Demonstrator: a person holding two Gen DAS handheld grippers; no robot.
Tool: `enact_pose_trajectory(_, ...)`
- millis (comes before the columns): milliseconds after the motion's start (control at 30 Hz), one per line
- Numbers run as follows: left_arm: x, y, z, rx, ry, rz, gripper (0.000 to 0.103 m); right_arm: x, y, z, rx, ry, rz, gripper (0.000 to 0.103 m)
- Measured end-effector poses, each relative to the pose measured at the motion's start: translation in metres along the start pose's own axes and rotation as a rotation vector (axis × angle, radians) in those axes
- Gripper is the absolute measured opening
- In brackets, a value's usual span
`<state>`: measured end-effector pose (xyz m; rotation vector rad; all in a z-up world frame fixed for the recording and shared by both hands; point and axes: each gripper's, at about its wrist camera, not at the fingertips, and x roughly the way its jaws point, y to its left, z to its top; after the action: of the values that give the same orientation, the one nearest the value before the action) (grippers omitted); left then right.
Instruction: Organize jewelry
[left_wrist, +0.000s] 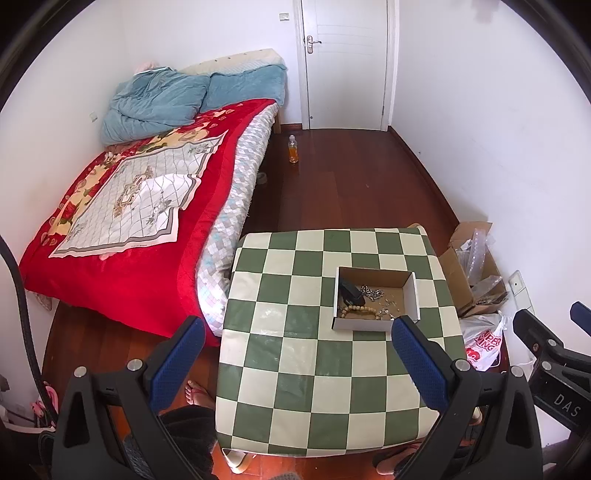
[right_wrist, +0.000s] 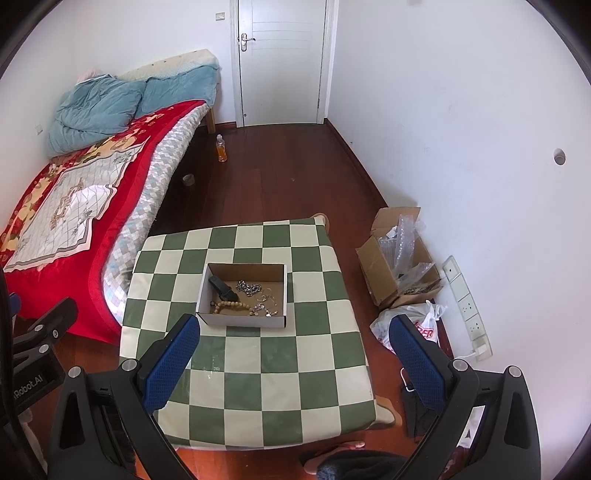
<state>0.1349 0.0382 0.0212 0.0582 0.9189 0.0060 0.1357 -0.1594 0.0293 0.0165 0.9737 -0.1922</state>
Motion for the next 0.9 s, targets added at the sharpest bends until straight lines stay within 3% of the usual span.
enact_pose_trajectory(900, -0.0028, -0.0023, 0.0029, 0.012, -0.015, 0.01, 0.103, -0.0012, 0.002, 0.007, 0.011, -0.008, 0.007, 0.103)
